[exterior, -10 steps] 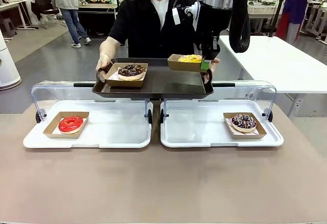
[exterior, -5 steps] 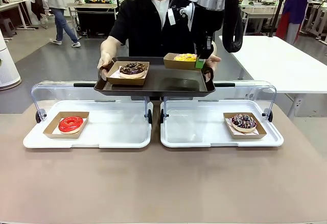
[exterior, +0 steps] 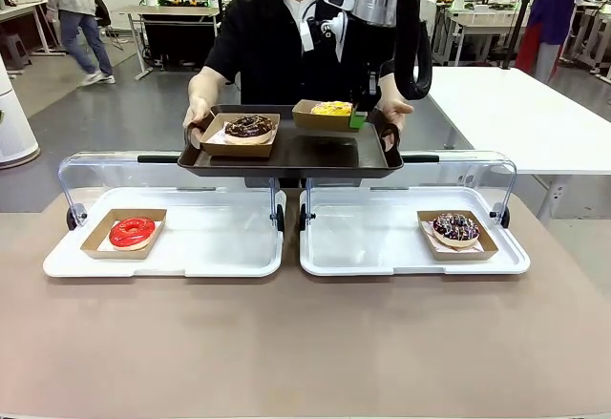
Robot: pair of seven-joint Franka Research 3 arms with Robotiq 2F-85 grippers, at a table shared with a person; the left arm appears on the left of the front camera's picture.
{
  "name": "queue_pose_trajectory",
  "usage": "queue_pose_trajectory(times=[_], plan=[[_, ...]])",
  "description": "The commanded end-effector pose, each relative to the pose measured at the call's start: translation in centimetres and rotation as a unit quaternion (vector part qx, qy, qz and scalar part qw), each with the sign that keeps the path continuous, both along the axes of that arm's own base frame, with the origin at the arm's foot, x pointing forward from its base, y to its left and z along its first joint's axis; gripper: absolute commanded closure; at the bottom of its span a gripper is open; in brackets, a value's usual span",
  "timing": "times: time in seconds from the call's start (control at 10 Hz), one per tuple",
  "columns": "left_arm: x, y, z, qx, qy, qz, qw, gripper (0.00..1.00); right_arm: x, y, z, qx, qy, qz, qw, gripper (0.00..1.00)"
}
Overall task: Provide the desired donut to the person.
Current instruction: Place the picked Paper togo box onto the Handle tray extended by the person.
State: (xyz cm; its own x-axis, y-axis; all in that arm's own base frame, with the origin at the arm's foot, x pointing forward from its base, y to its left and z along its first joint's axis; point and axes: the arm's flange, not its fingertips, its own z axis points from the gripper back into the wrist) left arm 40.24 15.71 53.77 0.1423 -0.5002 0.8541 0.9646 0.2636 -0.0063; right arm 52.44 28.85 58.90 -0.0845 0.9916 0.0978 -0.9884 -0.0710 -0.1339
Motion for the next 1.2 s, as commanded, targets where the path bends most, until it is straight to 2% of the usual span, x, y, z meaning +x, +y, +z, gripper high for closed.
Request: queue_pose_trajectory(times=[0.0, 0.3, 0.6, 1.0, 1.1], plan=[[-0.1, -0.1, 0.0, -0.006, -0.008, 0.001, 1.000, 0.00, 0.6, -0.3, 0.4, -0.012, -0.013, 0.035, 0.999, 0.98], [-0.1, -0.1, 0.0, -0.006, -0.008, 0.001, 1.000, 0.00, 0.8, -0.8, -0.3, -0.018, 0.003, 0.064, 0.998, 0.98], [-0.1, -0.1, 0.0, -0.006, -0.008, 0.001, 1.000, 0.00, 1.2, -0.8, -1.6, -0.042, 0.033, 0.054, 0.997, 0.98], [-0.1, -0.1, 0.0, -0.006, -0.008, 0.001, 1.000, 0.00, 1.5, -0.6, -2.5, -0.060, 0.053, 0.047, 0.996, 0.98], [-0.1, -0.1, 0.0, -0.006, -0.008, 0.001, 1.000, 0.00, 1.5, -0.5, -2.5, -0.058, 0.054, 0.047, 0.996, 0.56]])
